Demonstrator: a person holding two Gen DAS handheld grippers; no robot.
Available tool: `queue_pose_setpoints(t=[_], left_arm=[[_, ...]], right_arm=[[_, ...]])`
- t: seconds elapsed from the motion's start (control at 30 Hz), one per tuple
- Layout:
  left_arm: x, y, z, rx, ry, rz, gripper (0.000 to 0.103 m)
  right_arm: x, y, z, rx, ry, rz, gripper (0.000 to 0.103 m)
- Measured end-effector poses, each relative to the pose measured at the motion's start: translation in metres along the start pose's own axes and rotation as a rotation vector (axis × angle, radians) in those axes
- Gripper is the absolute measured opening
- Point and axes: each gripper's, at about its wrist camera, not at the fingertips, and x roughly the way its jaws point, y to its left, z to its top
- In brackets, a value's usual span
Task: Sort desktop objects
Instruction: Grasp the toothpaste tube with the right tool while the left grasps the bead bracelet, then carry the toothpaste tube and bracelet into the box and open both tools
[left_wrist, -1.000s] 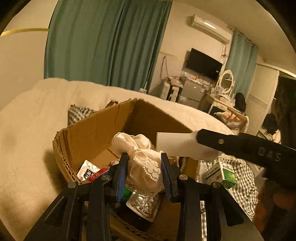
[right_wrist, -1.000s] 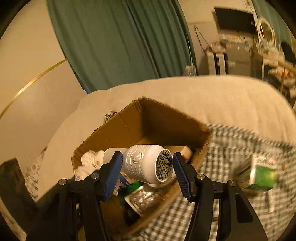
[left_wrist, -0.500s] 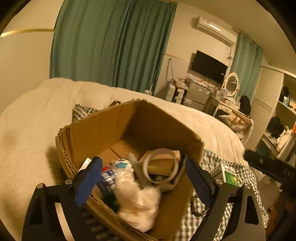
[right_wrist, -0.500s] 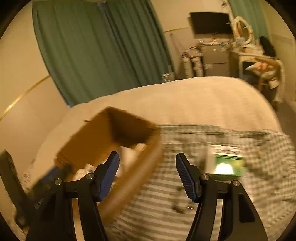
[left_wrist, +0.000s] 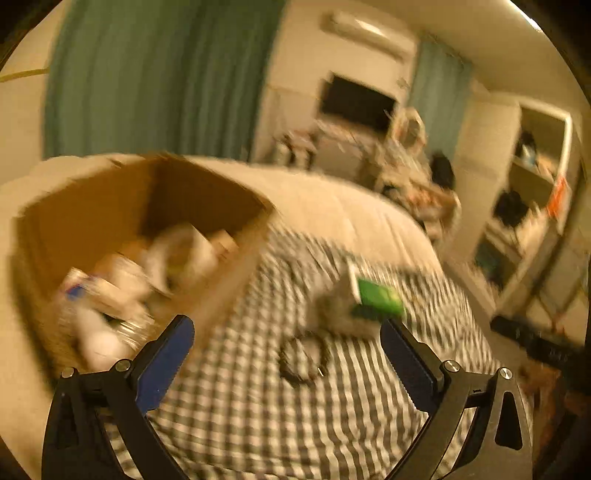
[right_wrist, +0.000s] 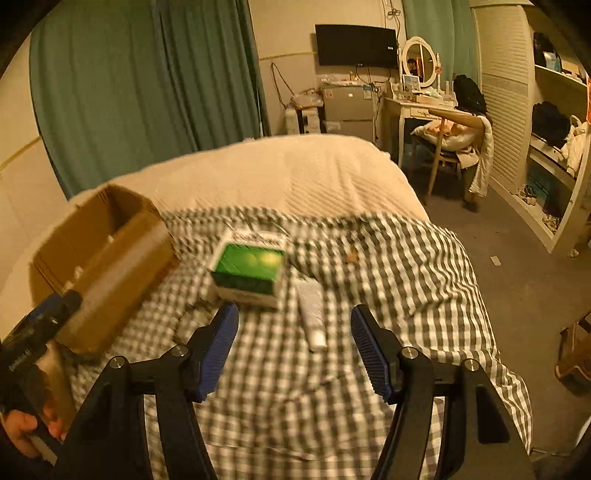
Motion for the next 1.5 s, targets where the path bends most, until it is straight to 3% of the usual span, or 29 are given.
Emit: queue_pose_setpoints(t=[0.17, 0.4, 0.6, 0.73, 0.8, 0.83, 0.87, 0.9, 0.93, 1.03, 1.1, 1.17, 1.5], left_arm=[[0.058, -0.009, -0.024, 0.018, 0.121, 0.015, 0.103], [0.112, -0.015, -0.046, 0.052, 0.217, 0.058, 0.103], [0.156, -0.012, -0.058, 0.088, 0.281, 0.075, 0.103], [0.161, -0.013, -0.056, 0.098, 0.263, 0.059, 0.102], [0.159, -0.013, -0.055, 0.102, 0.255, 0.035, 0.084], [0.158, -0.014, -0.055, 0.116, 0.255, 0.021, 0.066], [0.157, -0.017, -0.055, 0.136, 0.255, 0.015, 0.056], [0.156, -0.02, -0.053, 0.152, 0.257, 0.01, 0.051], [0.155, -0.022, -0.053, 0.165, 0.258, 0.0, 0.039], [0.147, -0.028, -0.052, 0.204, 0.256, -0.016, 0.025], [0.143, -0.028, -0.05, 0.203, 0.255, -0.028, 0.022], [0.135, -0.028, -0.047, 0.183, 0.248, -0.052, 0.012], [0.094, -0.023, -0.02, 0.085, 0.217, -0.163, 0.012]], right_arm=[[0.04, -0.006, -0.019, -0.043, 0.04, 0.002, 0.063], [0.108, -0.015, -0.033, -0.013, 0.082, 0.039, 0.063], [0.162, -0.024, -0.034, -0.006, 0.12, 0.041, 0.063], [0.183, -0.027, -0.037, 0.019, 0.137, 0.033, 0.059], [0.185, -0.023, -0.038, -0.002, 0.14, 0.013, 0.044], [0.185, -0.021, -0.038, -0.014, 0.142, 0.012, 0.034], [0.184, -0.018, -0.038, -0.024, 0.141, 0.014, 0.029], [0.182, -0.016, -0.038, -0.038, 0.141, 0.012, 0.026], [0.18, -0.014, -0.04, -0.053, 0.142, 0.001, 0.025], [0.169, -0.011, -0.043, -0.066, 0.147, -0.005, 0.025], [0.158, -0.011, -0.044, -0.07, 0.147, -0.011, 0.025], [0.144, -0.013, -0.044, -0.076, 0.145, -0.022, 0.025], [0.059, -0.005, -0.03, -0.161, 0.134, -0.115, 0.025]])
